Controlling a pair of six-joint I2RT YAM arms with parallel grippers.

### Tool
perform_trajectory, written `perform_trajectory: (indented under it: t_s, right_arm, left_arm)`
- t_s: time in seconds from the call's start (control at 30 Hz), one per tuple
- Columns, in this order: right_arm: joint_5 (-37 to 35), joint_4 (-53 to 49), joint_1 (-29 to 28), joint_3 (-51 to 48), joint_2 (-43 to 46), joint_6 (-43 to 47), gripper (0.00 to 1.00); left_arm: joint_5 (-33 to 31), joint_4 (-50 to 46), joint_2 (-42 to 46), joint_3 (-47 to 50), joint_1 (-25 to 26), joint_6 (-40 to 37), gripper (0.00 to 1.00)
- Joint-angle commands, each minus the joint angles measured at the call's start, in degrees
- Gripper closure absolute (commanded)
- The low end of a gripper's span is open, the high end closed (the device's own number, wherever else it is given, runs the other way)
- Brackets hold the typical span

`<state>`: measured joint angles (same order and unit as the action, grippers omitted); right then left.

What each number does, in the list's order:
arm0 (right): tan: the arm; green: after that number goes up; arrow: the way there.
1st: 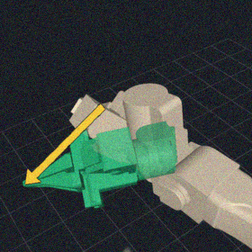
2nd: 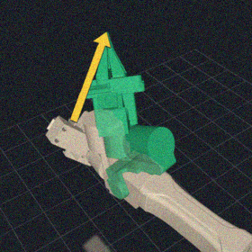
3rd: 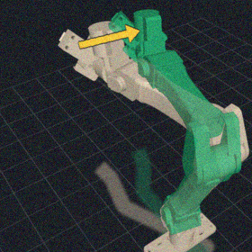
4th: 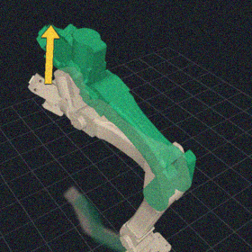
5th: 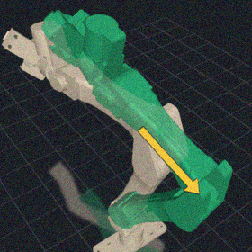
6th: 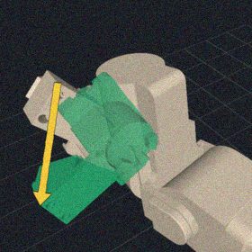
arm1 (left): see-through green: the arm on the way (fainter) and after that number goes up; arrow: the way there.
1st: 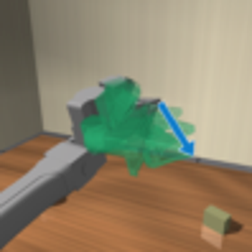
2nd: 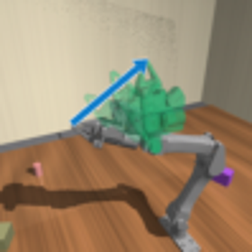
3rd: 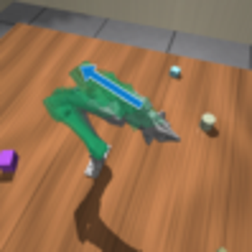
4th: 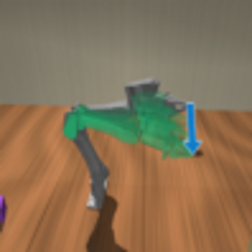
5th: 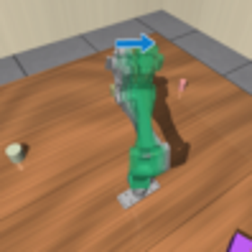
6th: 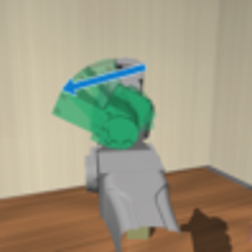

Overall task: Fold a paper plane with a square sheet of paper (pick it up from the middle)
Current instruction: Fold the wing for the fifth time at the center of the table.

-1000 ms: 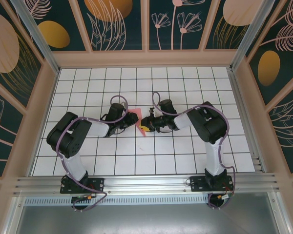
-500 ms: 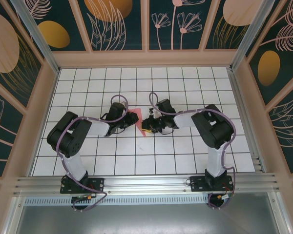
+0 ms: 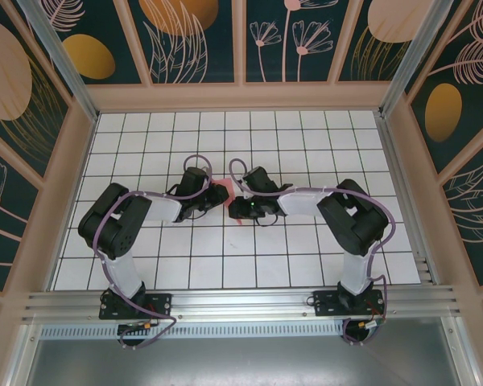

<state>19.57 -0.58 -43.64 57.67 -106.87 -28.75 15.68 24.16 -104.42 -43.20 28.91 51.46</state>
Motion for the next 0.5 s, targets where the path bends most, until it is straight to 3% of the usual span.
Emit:
perform_trajectory:
  t_s: [0.0,0.3,0.47]
  right_arm:
    - [-5.77,-2.95,-1.31,2.18,0.64,3.03,0.69]
    - [-11.23,-2.97,-3.03,2.0,-0.6,5.1,0.74]
    - [-12.88,-2.2,-3.21,1.06,-0.57,5.28,0.84]
  left_arm:
    - [-0.96,-2.3,-2.62,-0.95,0.27,-0.62,0.73]
    - [-1.01,-3.2,-2.7,-1.58,0.27,-0.64,0.73]
    - [-1.35,-4.08,-2.49,-2.0,0.27,-0.94,0.73]
